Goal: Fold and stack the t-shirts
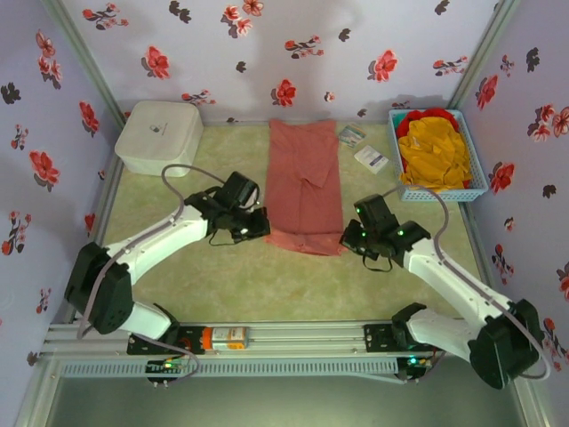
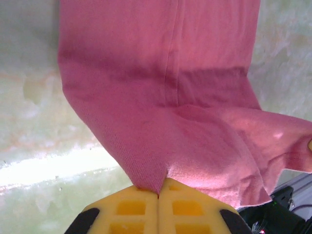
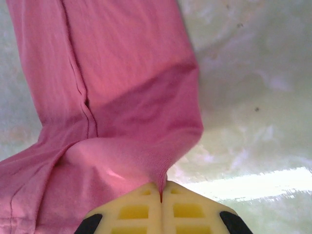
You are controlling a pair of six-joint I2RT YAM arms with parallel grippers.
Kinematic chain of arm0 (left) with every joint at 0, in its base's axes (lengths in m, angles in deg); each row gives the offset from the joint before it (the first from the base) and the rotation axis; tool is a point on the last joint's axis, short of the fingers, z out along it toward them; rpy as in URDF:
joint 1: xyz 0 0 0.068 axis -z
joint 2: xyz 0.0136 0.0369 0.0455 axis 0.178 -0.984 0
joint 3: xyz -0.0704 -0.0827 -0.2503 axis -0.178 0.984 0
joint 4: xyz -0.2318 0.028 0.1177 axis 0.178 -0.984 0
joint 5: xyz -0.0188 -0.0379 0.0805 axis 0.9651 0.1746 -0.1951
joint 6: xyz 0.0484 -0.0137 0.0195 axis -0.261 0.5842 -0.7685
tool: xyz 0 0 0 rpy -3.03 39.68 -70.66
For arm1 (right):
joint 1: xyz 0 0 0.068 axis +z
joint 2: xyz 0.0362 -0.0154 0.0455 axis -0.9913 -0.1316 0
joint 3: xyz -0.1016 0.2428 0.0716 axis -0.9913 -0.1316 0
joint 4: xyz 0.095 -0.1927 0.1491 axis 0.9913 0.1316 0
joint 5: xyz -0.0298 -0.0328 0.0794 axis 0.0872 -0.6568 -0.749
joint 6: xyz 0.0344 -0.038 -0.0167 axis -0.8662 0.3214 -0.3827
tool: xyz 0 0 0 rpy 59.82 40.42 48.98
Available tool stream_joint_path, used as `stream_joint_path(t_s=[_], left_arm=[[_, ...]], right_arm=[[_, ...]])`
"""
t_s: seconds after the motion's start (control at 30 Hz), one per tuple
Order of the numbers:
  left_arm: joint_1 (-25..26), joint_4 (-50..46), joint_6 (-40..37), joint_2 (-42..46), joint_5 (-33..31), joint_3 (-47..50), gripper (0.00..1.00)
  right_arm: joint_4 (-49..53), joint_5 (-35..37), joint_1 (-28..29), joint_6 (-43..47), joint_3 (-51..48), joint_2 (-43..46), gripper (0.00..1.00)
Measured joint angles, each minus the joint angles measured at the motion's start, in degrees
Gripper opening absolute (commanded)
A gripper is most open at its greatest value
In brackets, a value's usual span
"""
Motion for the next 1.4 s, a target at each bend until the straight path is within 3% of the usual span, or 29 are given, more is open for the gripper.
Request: stream_joint_path(t_s=[0.27, 1.03, 1.13, 1.2, 1.33, 1.4], left_arm=[[-6.95, -2.03, -4.22, -8.31, 3.65, -8.37, 0.00], [-11.78, -4.33, -14.32, -30.18, 6.69, -29.35, 0.02], [-12.33, -4.02, -14.67, -31.95, 6.71, -29.94, 0.23], [-12.83, -3.72, -15.08, -32.79, 6.69, -30.08, 0.25], [-14.21, -3.58, -15.82, -35.85, 6.78, -33.48, 0.49], [-14.95, -3.61, -16.48, -37.59, 6.86, -35.95, 0.54]], right_arm=[[-2.69, -3.56, -4.66, 5.42, 8.46, -11.52, 0.00], [-13.11, -11.06, -13.44, 11.02, 21.31, -34.40, 0.00], [-14.69, -11.63, -13.73, 11.02, 22.03, -37.27, 0.09], [-15.19, -11.93, -13.90, 11.39, 22.53, -39.30, 0.25], [-15.87, -12.09, -14.73, 12.28, 24.46, -43.32, 0.59], [-16.09, -12.00, -15.19, 12.63, 25.18, -44.22, 0.68]])
